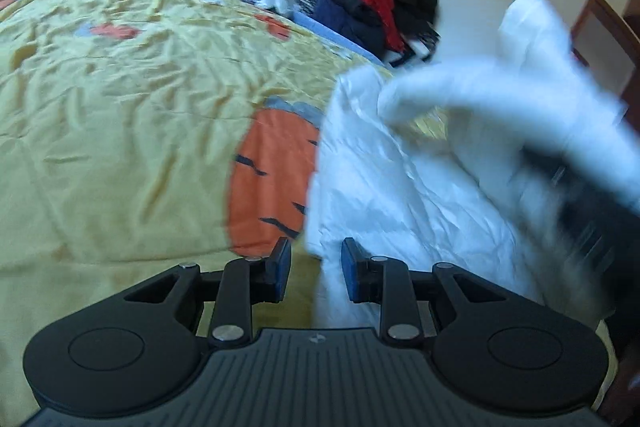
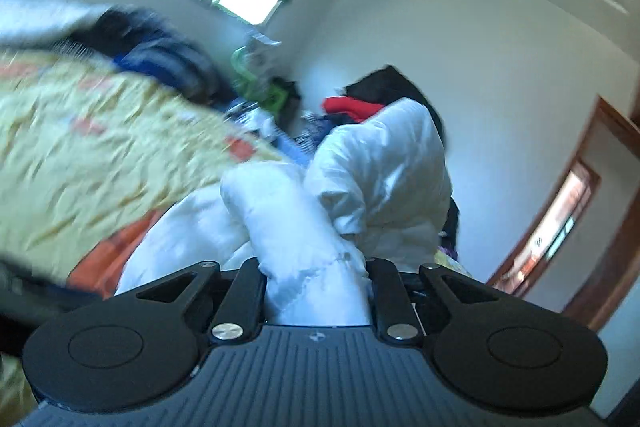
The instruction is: Fold small clothes
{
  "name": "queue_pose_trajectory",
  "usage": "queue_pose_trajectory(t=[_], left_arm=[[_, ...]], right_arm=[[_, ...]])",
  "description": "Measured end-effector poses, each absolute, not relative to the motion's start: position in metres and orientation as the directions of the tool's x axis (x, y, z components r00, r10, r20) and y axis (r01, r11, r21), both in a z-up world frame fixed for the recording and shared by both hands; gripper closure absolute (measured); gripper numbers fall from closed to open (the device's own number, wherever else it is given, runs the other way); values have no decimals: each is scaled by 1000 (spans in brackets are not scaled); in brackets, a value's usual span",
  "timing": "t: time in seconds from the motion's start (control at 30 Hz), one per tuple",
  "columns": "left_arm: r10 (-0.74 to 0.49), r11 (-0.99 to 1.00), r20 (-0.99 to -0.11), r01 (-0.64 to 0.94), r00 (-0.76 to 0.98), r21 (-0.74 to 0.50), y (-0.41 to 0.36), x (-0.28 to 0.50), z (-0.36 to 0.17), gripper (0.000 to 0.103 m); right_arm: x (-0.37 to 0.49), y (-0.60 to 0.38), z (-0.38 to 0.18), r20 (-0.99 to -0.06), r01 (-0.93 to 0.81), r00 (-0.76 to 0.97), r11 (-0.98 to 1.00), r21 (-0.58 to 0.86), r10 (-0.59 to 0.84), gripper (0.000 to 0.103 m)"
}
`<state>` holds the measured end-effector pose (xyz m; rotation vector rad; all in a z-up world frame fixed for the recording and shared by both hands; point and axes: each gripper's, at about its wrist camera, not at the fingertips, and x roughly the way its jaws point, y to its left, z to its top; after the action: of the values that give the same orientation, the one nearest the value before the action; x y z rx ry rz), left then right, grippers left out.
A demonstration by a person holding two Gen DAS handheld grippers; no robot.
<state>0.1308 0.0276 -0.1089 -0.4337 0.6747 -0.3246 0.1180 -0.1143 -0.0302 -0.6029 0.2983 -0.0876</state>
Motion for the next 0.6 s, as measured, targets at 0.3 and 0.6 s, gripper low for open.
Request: queue_pose_trajectory(t=[0.3,0.6], left_arm=[[-365,836,-486,49,794,-547,85,132,-98,76],[-453,864,-398,283,798,-416,50,139,-51,76]], right_arm=[[118,-84,-73,-399,-175,916,854,-490,-42,78],[107,-83,-93,-416,-222,909,869,-442,20,59]])
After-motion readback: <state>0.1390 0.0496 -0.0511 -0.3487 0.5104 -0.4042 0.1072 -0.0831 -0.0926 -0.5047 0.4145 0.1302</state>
